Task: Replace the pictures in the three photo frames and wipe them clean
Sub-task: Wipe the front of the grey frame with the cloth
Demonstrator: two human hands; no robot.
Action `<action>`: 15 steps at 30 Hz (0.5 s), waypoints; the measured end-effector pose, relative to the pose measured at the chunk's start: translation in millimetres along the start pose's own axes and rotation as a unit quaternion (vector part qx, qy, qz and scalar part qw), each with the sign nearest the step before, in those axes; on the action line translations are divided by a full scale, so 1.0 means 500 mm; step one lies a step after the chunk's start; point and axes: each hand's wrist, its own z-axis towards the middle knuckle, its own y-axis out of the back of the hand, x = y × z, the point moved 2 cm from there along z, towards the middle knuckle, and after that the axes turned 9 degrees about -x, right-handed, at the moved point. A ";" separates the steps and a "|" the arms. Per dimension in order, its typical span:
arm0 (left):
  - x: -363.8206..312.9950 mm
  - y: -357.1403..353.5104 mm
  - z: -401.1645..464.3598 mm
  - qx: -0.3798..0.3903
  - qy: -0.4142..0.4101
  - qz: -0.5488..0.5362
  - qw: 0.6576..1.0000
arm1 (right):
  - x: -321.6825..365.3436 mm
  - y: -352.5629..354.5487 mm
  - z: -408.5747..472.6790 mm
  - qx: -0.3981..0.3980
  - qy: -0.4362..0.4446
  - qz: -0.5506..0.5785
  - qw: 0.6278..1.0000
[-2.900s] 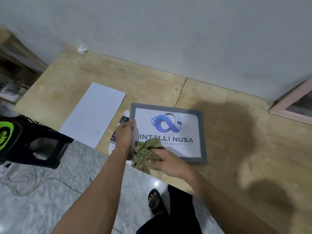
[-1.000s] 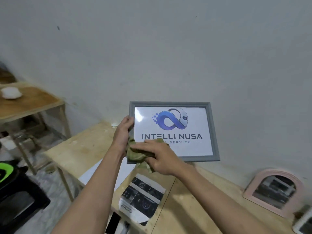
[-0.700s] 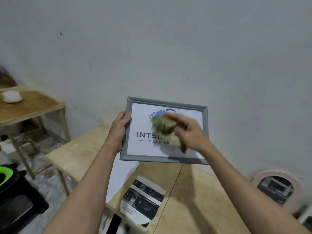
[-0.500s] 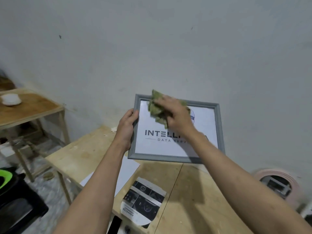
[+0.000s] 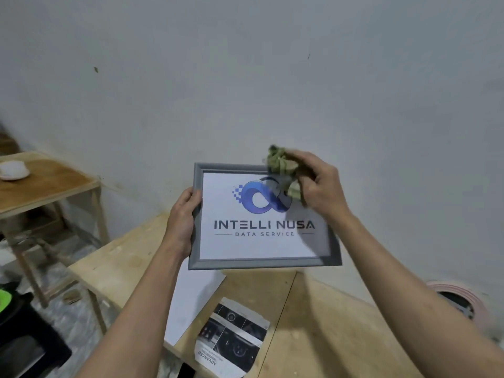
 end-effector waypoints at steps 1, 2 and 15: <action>-0.007 -0.011 0.002 0.006 -0.003 -0.014 1.000 | -0.005 0.001 0.023 -0.007 0.028 -0.027 0.999; -0.014 -0.018 0.002 0.007 -0.008 -0.028 1.000 | -0.007 -0.006 0.028 0.004 0.060 -0.046 0.997; -0.018 0.052 0.031 -0.032 -0.038 0.018 0.999 | -0.022 0.004 -0.081 0.083 -0.095 0.023 0.992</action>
